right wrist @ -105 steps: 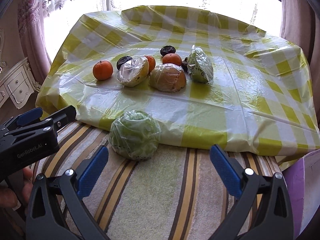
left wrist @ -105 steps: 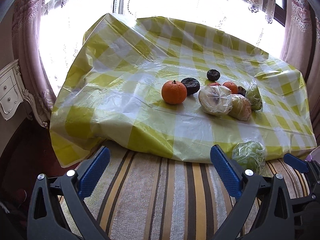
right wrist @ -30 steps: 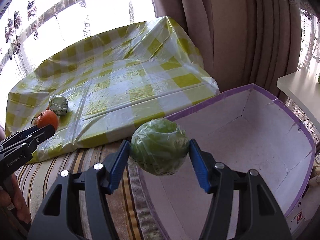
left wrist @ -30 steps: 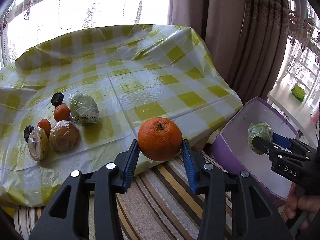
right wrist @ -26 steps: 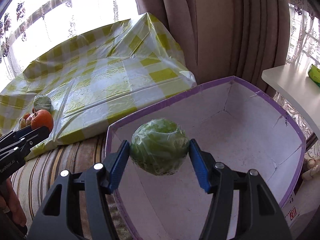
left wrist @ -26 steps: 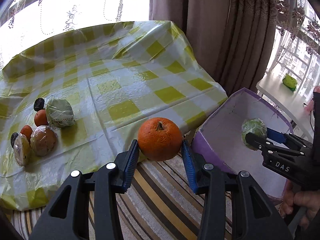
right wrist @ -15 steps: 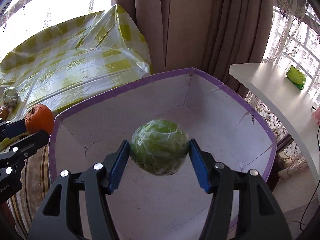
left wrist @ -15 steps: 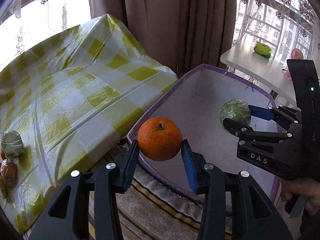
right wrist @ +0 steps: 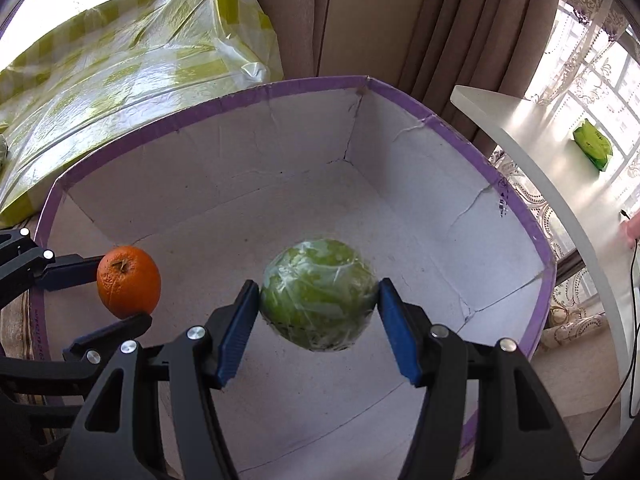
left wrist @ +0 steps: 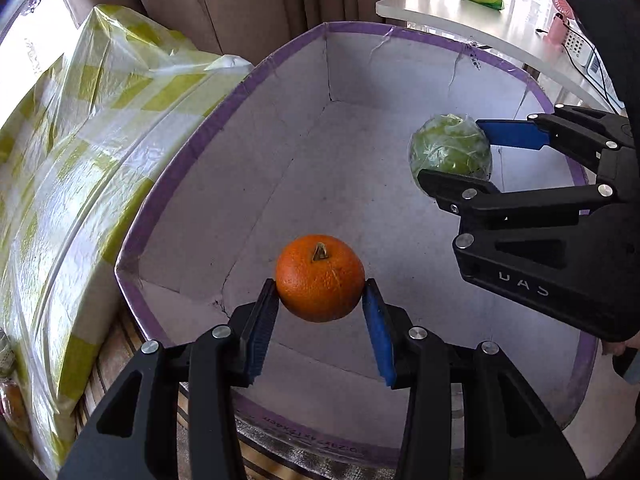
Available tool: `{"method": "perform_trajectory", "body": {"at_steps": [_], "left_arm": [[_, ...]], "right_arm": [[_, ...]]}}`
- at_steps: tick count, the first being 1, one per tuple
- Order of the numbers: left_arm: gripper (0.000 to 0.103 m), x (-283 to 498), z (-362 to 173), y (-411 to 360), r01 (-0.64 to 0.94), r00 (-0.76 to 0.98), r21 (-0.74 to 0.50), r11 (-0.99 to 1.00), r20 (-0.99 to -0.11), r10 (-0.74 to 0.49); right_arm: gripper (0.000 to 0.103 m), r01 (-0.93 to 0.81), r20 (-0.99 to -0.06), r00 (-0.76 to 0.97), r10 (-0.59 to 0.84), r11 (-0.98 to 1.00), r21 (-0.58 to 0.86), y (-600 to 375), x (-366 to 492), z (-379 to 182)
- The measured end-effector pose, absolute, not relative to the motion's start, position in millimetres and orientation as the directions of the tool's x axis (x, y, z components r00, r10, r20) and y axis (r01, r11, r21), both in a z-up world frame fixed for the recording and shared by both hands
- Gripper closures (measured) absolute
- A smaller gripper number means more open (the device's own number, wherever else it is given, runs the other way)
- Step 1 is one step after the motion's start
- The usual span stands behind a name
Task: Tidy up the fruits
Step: 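Carry both fruits into the white box and open both tools, then move both tools back to the table toward the wrapped fruits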
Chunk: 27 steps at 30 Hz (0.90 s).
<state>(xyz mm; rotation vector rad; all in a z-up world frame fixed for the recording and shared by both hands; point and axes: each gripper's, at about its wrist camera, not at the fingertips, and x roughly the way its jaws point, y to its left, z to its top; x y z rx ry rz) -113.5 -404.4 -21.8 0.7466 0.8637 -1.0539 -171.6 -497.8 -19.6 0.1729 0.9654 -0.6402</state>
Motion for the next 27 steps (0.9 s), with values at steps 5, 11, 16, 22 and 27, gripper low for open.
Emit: {"method": "perform_trajectory", "body": {"at_steps": [5,11,16,22,27], "left_arm": [[0.061,-114,-25,-406,0.938,0.271,0.147,0.315,-0.876,-0.399],[0.061,-111,-28,-410,0.935,0.285,0.164,0.313,-0.875,-0.392],[0.045,-119,-26,-409,0.944,0.265,0.148,0.295,-0.873,-0.41],[0.028,-119,-11,-396,0.938,0.275,0.121,0.324,-0.829,-0.487],[0.022,-108,14,-367,0.91,0.301,0.046,0.411,-0.757,-0.58]], "right_arm": [[0.042,0.584,-0.811,0.394,-0.433,0.799,-0.143,-498,-172,-21],[0.039,0.583,-0.807,0.395,-0.438,0.799,-0.148,-497,-171,-21],[0.032,0.584,-0.8,0.4,-0.448,0.797,-0.154,-497,-172,-20],[0.02,0.596,-0.779,0.444,-0.442,0.795,-0.111,-499,-179,-11],[0.019,0.634,-0.744,0.48,-0.466,0.77,-0.073,-505,-190,3]]}}
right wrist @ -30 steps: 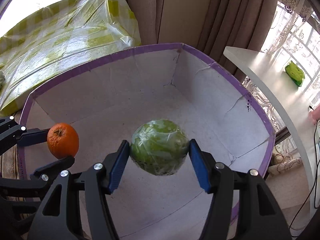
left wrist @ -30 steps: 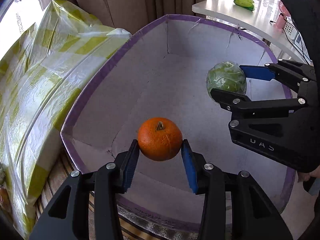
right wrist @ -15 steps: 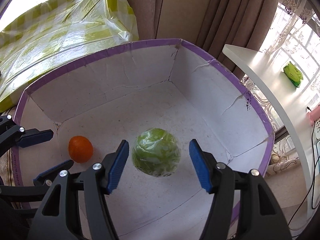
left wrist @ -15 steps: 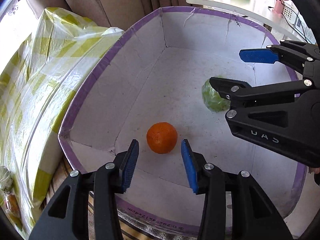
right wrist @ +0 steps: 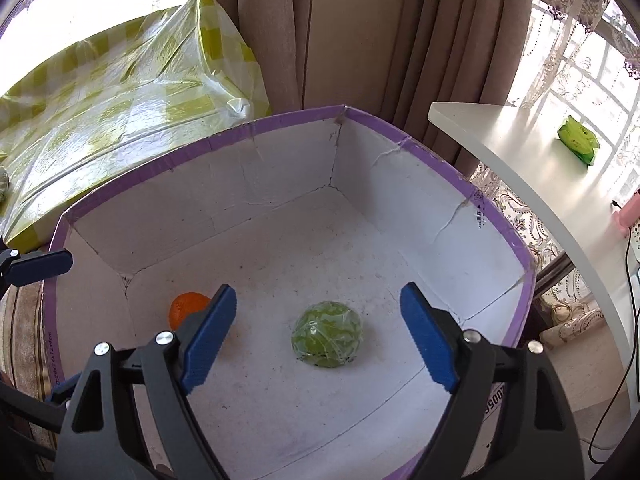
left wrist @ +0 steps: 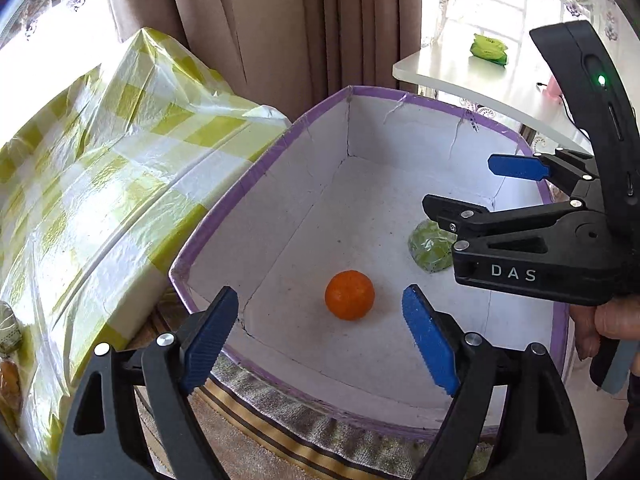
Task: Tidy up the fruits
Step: 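Move both tools back to the table toward the wrapped fruits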
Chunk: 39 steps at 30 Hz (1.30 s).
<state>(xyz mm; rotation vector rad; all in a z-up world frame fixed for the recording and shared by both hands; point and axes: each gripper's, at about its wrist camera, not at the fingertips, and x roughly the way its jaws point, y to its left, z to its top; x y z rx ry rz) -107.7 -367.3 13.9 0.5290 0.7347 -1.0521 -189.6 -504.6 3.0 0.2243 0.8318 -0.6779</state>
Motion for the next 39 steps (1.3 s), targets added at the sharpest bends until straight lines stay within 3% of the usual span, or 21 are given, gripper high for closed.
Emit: {"method": "perform_trajectory", "body": {"at_steps": [9,22,30,39], "left_arm": [[0.019,-70,49,-279,0.783,0.475,0.009,0.622,-0.653,-0.59],[0.015,1,66,-97,0.414,0.708,-0.114,0.903,-0.584,-0.398],[0.015,44,59,-18,0.228,0.727,-0.251,0.941,-0.599,-0.336],[0.015,73,45,-10,0.216,0.684,-0.299,0.929,-0.633,-0.363]], "right_arm": [[0.019,0.595,-0.691,0.569,-0.446,0.803,-0.029,-486,-186,29],[0.015,0.402,-0.682,0.684,-0.258,0.914,0.058,-405,-128,46],[0.015,0.265,-0.682,0.721,-0.12,0.958,0.111,-356,-84,51],[0.015,0.134,-0.674,0.739,-0.001,0.98,0.145,-314,-32,59]]}}
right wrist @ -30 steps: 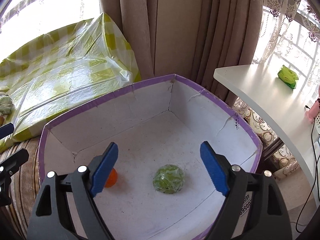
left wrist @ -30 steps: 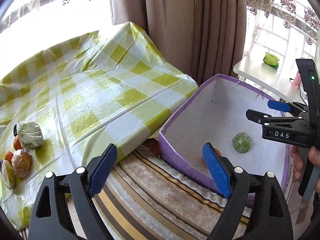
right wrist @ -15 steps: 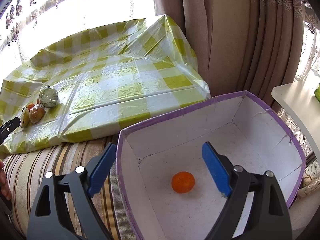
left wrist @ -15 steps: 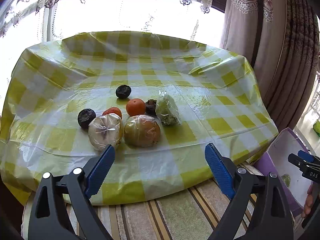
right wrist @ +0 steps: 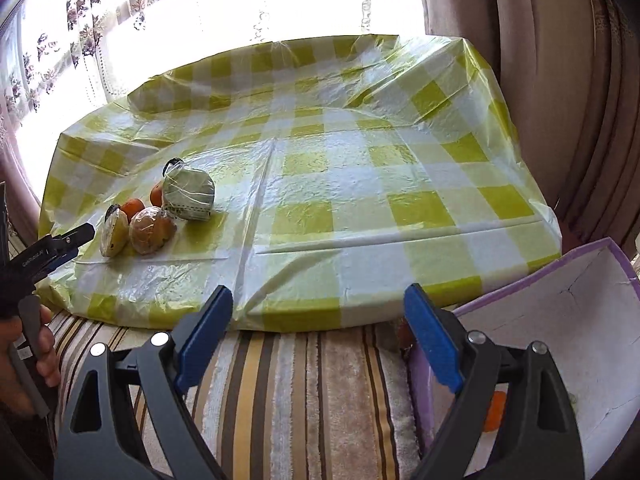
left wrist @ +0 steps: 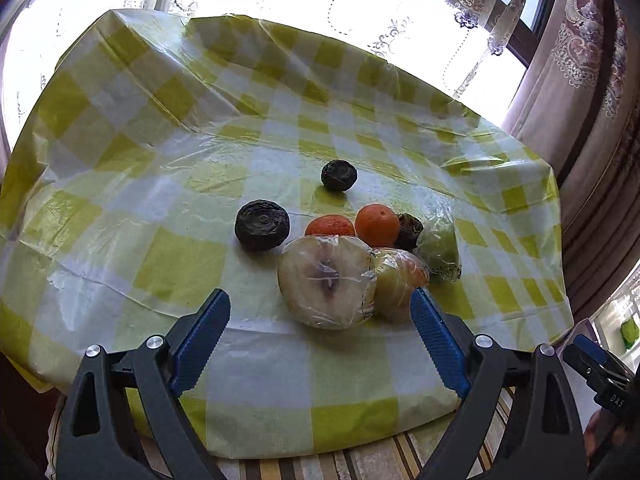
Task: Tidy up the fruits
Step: 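Move both tools back to the table toward the wrapped fruits, then grasp the wrapped halved pear with the left tool while the right tool grasps the wrapped green fruit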
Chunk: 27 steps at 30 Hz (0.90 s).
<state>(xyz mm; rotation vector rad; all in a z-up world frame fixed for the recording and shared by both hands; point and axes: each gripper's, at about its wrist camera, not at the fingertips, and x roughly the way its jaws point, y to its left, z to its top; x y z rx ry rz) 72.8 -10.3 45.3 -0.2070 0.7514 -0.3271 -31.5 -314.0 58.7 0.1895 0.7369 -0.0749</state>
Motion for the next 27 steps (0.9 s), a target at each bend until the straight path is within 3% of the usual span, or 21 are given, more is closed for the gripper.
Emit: {"method": "perform_trajectory", "body": {"at_steps": [10,20,27], "left_arm": [[0.017,98,35,-11,0.225,0.653,-0.323,0.919,-0.651,-0.388],[0.044,105,26,-15,0.255,0.613,-0.337,0.906,-0.668,-0.421],[0.046,101,25,-15,0.257,0.625,-0.334,0.907,-0.659,-0.42]], "right_arm": [[0.015,0.037,-0.665,0.731,0.154,0.964,0.264,-281,41,60],[0.015,-0.038,-0.639,0.718,0.275,0.933,0.359,-246,106,53],[0.015,-0.057,-0.646,0.702,0.301,0.927,0.371,-238,135,44]]}}
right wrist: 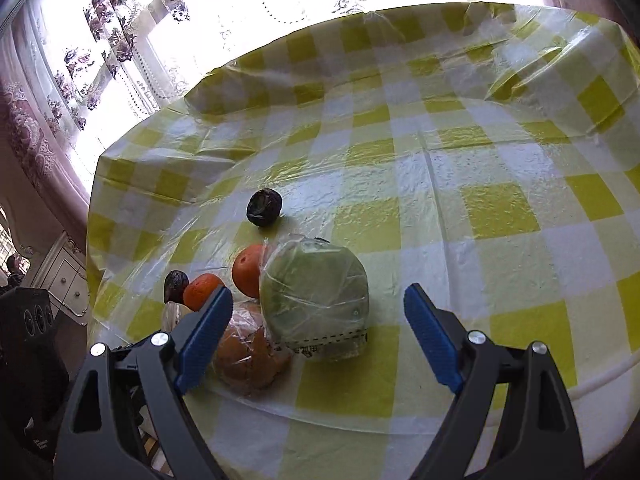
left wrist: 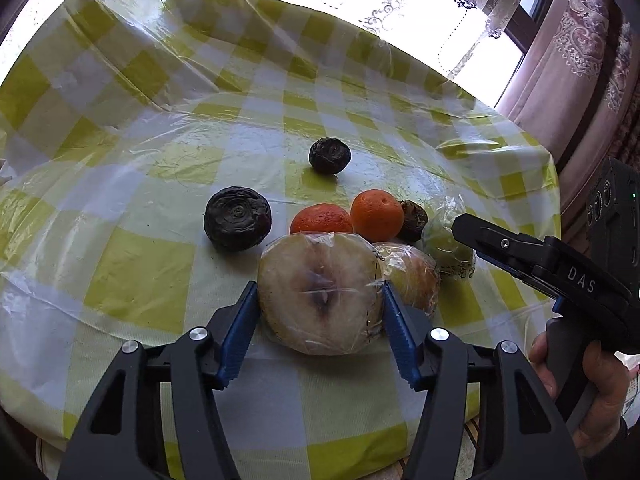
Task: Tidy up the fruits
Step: 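Grasp the wrapped halved pear with the left tool while the right tool grasps the wrapped green fruit, then carry both wrapped fruits into the white box and open both tools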
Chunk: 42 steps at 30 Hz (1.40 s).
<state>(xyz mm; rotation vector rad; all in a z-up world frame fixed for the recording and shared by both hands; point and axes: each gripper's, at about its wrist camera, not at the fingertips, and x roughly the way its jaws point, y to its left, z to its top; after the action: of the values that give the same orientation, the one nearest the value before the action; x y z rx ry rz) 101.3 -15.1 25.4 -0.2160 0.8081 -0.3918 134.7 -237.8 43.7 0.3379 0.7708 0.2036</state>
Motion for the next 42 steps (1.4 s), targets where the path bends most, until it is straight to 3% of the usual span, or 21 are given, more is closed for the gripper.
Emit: {"method": "perform_trajectory", "body": {"at_steps": [11,17,30,42], "left_arm": [[0.046,96,26,-13,0.246,0.649,-0.322,0.914,-0.646,-0.402],[0.046,91,29,-15,0.238,0.665,-0.299,0.924,-0.643,-0.38],[0.046,77,40,-24,0.227,0.705,-0.219,0.949,-0.635,-0.316],[0.046,49,49,-48,0.273,0.721,-0.176,0.946,-0.614,-0.322]], "right_arm": [[0.016,-0.059,-0.66,0.68,0.319,0.921,0.385,-236,155,28],[0.041,-0.115,-0.655,0.66,0.369,0.911,0.397,-230,154,27],[0.042,-0.096,-0.645,0.723,0.246,0.961,0.26,-227,112,45],[0.042,-0.039,-0.645,0.74,0.188,0.97,0.238,-255,54,50]]}}
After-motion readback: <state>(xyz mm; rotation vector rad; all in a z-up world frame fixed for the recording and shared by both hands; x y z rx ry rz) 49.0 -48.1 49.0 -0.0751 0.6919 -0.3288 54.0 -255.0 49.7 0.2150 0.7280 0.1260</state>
